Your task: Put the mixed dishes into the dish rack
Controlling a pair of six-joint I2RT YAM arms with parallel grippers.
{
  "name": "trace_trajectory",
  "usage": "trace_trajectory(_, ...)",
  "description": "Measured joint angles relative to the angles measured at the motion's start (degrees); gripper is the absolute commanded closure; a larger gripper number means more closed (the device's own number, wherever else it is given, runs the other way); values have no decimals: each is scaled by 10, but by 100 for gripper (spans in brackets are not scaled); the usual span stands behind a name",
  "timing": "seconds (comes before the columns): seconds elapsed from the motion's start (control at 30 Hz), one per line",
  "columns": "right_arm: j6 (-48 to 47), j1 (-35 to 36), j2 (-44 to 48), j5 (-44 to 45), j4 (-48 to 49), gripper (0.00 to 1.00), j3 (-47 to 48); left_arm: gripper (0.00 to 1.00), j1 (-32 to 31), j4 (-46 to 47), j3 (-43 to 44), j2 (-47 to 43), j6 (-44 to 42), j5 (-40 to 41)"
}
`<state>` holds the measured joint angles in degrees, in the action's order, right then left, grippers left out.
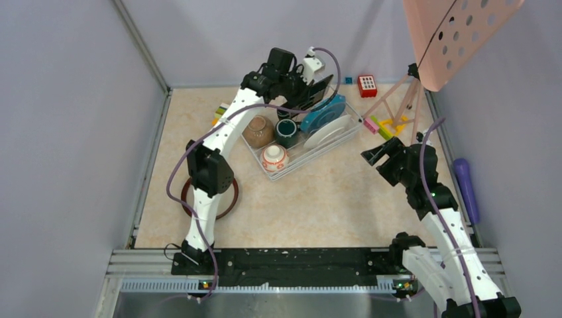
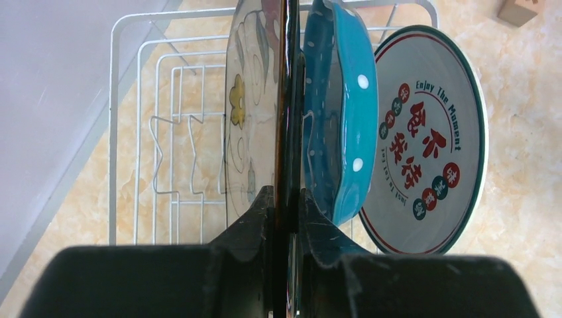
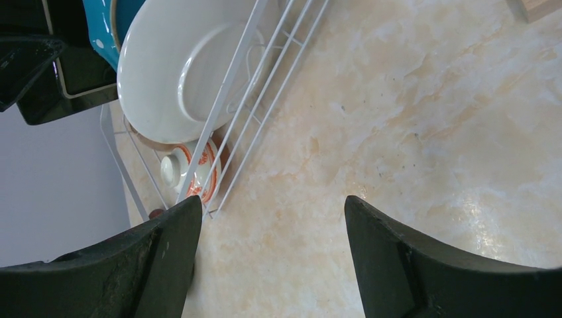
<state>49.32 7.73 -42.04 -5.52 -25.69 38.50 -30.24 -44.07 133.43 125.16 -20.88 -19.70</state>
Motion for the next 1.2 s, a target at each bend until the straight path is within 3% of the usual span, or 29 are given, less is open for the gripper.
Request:
trace_trajectory(0.2, 0, 0, 3, -1, -3, 23, -3, 58, 4, 56, 0, 11, 28, 16)
trace_trajectory(0.23, 0, 0, 5, -2, -3, 23, -3, 58, 11, 116, 0, 26, 36, 41)
trace_trajectory(0.4, 2, 0, 5, -2, -3, 23, -3, 71, 21, 145, -3, 35, 43, 53)
trace_trajectory(0.73, 3, 0, 5, -4, -2, 23, -3, 60, 17, 172, -28, 34, 58, 36)
trace_trajectory(0.8, 4, 0, 5, -4, -1, 23, -4, 52, 17, 174, -36, 31, 70, 20)
trace_trajectory(0.87, 4, 0, 5, -6, 1, 22, -6, 32, 17, 175, -40, 28, 81, 10)
trace_trajectory(0.93, 4, 0, 5, -7, 0, 20, -7, 25, 19, 177, -52, 18, 97, 0)
trace_trajectory(1.1, 3, 0, -4, -8, 6, 10, -7, 21, 25, 201, -118, -41, 140, -8)
trace_trajectory(1.2, 15, 0, -36, 14, -3, 10, -1, 19, 28, 229, -167, -95, 165, -4)
